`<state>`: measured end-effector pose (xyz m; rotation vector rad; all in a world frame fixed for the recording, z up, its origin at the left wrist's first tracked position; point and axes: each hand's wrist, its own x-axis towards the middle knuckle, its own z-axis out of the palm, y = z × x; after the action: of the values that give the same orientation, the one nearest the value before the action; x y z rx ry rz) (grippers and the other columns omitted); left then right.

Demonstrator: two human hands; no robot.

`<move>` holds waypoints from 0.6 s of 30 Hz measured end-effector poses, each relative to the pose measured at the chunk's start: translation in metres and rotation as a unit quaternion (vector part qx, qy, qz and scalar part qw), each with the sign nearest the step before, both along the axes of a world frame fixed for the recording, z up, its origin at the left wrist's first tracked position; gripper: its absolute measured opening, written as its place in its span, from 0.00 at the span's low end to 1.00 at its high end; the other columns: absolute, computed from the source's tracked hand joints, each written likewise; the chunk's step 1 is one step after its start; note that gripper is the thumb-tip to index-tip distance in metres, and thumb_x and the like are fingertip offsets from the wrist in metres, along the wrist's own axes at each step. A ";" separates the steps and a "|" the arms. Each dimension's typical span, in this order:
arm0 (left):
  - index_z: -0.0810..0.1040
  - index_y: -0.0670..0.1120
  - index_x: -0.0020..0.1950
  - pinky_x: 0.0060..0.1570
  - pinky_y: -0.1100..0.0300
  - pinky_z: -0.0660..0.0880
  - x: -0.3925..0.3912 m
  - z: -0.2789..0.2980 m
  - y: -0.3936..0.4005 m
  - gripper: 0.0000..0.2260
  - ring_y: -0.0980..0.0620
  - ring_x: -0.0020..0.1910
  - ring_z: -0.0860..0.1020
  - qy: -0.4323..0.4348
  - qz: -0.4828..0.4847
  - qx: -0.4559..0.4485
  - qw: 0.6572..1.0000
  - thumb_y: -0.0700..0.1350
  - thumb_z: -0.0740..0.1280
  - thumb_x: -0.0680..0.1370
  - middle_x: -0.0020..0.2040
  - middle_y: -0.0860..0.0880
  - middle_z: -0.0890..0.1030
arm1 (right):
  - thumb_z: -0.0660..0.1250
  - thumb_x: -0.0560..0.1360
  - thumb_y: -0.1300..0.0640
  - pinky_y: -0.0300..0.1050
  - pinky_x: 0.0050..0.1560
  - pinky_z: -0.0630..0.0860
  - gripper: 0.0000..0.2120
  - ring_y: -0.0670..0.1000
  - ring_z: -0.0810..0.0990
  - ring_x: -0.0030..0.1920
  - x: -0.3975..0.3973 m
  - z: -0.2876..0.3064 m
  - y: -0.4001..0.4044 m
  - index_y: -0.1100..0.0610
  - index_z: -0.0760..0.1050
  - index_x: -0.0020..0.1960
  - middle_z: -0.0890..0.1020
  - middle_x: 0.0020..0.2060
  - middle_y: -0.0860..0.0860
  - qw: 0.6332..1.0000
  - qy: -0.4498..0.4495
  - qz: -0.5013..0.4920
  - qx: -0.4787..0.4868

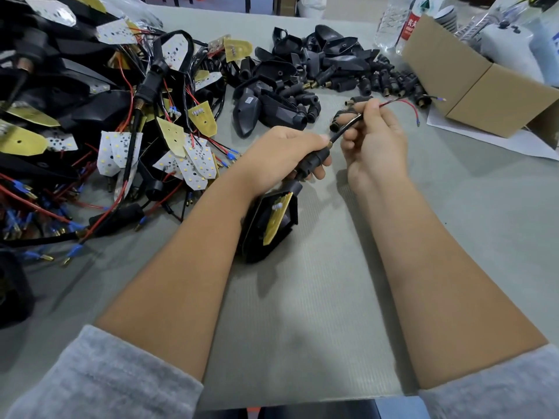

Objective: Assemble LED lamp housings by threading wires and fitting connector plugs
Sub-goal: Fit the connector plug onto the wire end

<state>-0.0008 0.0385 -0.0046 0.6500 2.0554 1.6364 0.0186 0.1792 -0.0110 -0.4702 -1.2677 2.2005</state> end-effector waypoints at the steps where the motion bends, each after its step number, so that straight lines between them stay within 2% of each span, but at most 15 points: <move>1: 0.83 0.43 0.42 0.41 0.64 0.76 0.000 0.001 -0.001 0.15 0.54 0.36 0.80 -0.005 -0.004 -0.005 1.000 0.48 0.62 0.81 0.37 0.47 0.84 | 0.57 0.84 0.58 0.34 0.26 0.66 0.13 0.44 0.69 0.24 0.000 0.000 0.002 0.58 0.73 0.42 0.79 0.29 0.52 1.000 0.010 -0.014 -0.016; 4: 0.83 0.44 0.43 0.44 0.61 0.78 0.001 0.003 -0.002 0.14 0.52 0.38 0.79 -0.018 -0.015 -0.024 0.999 0.49 0.63 0.81 0.37 0.48 0.84 | 0.56 0.84 0.58 0.35 0.26 0.67 0.13 0.44 0.70 0.23 0.000 0.000 0.006 0.58 0.72 0.42 0.79 0.28 0.52 0.998 0.034 -0.046 -0.038; 8: 0.83 0.43 0.47 0.38 0.64 0.77 0.000 0.002 -0.004 0.14 0.50 0.39 0.78 -0.013 -0.004 -0.012 1.000 0.49 0.62 0.82 0.36 0.49 0.83 | 0.56 0.84 0.58 0.36 0.27 0.70 0.11 0.45 0.73 0.24 0.001 0.000 0.005 0.59 0.72 0.45 0.79 0.30 0.54 0.997 0.042 -0.038 -0.051; 10: 0.83 0.43 0.48 0.35 0.66 0.75 -0.001 -0.001 -0.003 0.14 0.50 0.37 0.77 -0.012 0.020 0.019 1.000 0.48 0.61 0.83 0.35 0.51 0.82 | 0.59 0.83 0.59 0.36 0.29 0.74 0.06 0.46 0.77 0.27 0.001 0.003 0.005 0.61 0.71 0.53 0.79 0.33 0.55 0.996 0.035 -0.002 -0.082; 12: 0.83 0.45 0.47 0.32 0.68 0.74 -0.003 -0.004 -0.003 0.14 0.54 0.34 0.76 -0.011 0.048 0.054 0.997 0.48 0.61 0.83 0.35 0.52 0.82 | 0.61 0.82 0.59 0.36 0.31 0.76 0.12 0.47 0.79 0.29 0.001 0.002 0.003 0.64 0.69 0.62 0.80 0.35 0.56 0.995 0.009 0.049 -0.088; 13: 0.83 0.46 0.46 0.32 0.68 0.74 -0.004 -0.005 -0.003 0.13 0.55 0.34 0.76 -0.013 0.061 0.074 0.995 0.49 0.61 0.83 0.36 0.51 0.82 | 0.61 0.82 0.59 0.36 0.32 0.76 0.13 0.47 0.79 0.30 0.002 0.001 0.001 0.65 0.69 0.63 0.81 0.36 0.56 0.995 -0.012 0.072 -0.063; 15: 0.83 0.49 0.47 0.34 0.67 0.74 -0.006 -0.006 -0.003 0.13 0.55 0.36 0.77 -0.027 0.080 0.116 0.990 0.48 0.60 0.83 0.40 0.49 0.82 | 0.61 0.82 0.58 0.36 0.31 0.74 0.08 0.47 0.78 0.30 0.004 0.001 -0.005 0.63 0.71 0.56 0.81 0.33 0.53 0.990 -0.052 0.124 0.033; 18: 0.81 0.46 0.51 0.31 0.67 0.75 -0.006 -0.005 -0.005 0.12 0.58 0.32 0.79 -0.063 0.079 0.203 0.974 0.46 0.59 0.84 0.37 0.52 0.82 | 0.62 0.81 0.53 0.37 0.27 0.71 0.09 0.47 0.76 0.28 0.008 0.002 -0.014 0.58 0.76 0.48 0.79 0.30 0.49 0.964 -0.092 0.183 0.172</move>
<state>-0.0065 0.0337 -0.0098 0.5044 1.7322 2.1607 0.0261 0.1648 -0.0093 -0.3239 -1.9266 2.1923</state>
